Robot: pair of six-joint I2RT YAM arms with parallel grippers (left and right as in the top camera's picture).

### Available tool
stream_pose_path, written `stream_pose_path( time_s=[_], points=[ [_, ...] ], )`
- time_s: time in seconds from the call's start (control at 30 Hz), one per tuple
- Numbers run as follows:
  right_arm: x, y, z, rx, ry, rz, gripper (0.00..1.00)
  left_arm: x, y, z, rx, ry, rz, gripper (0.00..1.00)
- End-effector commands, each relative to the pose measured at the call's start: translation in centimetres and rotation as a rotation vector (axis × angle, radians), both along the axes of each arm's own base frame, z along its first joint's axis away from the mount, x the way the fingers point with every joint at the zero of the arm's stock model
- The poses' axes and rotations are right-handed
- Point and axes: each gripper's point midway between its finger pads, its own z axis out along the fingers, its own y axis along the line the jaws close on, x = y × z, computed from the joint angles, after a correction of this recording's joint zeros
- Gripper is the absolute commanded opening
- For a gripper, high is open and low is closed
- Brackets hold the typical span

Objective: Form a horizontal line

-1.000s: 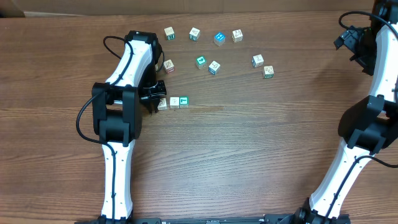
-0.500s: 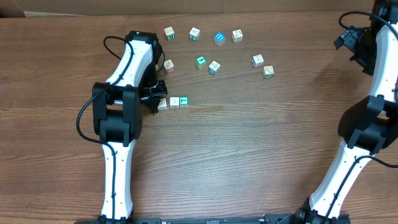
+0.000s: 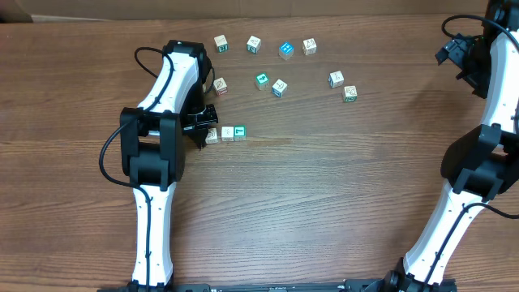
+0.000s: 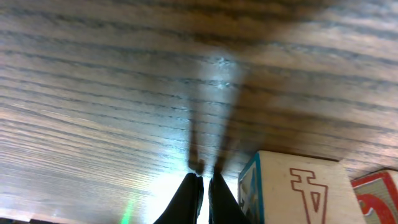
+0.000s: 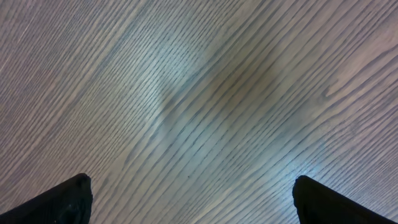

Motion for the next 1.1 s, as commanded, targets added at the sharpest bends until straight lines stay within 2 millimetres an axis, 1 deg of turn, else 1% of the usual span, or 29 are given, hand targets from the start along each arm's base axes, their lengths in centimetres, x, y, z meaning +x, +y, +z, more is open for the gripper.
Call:
stream_pose_path(
  time_s=[0.0,0.13,0.2,0.27,0.4,0.5,0.6,0.7,0.93,1.07],
  points=[
    [-0.1,-0.2,0.7,-0.008,-0.013,0.000,1.00,0.8,1.3,1.3,0.030,-0.054,0.029,0.05],
    [-0.1,-0.2,0.7,-0.007,-0.013,0.000,1.00,1.8,1.4,4.7,0.020,-0.155,0.043,0.04],
    [-0.1,-0.2,0.7,-0.008,-0.014,0.000,1.00,2.2,0.9,6.0,0.012,-0.204,0.032,0.04],
    [-0.1,-0.2,0.7,-0.008,-0.013,0.000,1.00,2.2,0.3,6.7,0.013,-0.221,0.011,0.04],
    [-0.1,-0.2,0.7,-0.008,-0.013,0.000,1.00,1.5,-0.3,6.8,0.080,-0.213,-0.040,0.04],
    [-0.1,-0.2,0.7,-0.007,-0.013,0.000,1.00,1.5,0.1,6.8,0.166,-0.228,0.002,0.04],
    [-0.1,-0.2,0.7,-0.008,-0.013,0.000,1.00,1.4,0.8,7.1,0.208,-0.232,0.044,0.05],
    [-0.1,-0.2,0.7,-0.008,-0.013,0.000,1.00,1.5,1.2,7.4,0.215,-0.242,0.095,0.05],
    [-0.1,-0.2,0.7,-0.008,-0.013,0.000,1.00,1.2,1.3,7.4,0.207,-0.227,0.044,0.04],
    [-0.1,-0.2,0.7,-0.008,-0.013,0.000,1.00,0.9,1.1,7.9,0.191,-0.225,0.052,0.05]
  ],
)
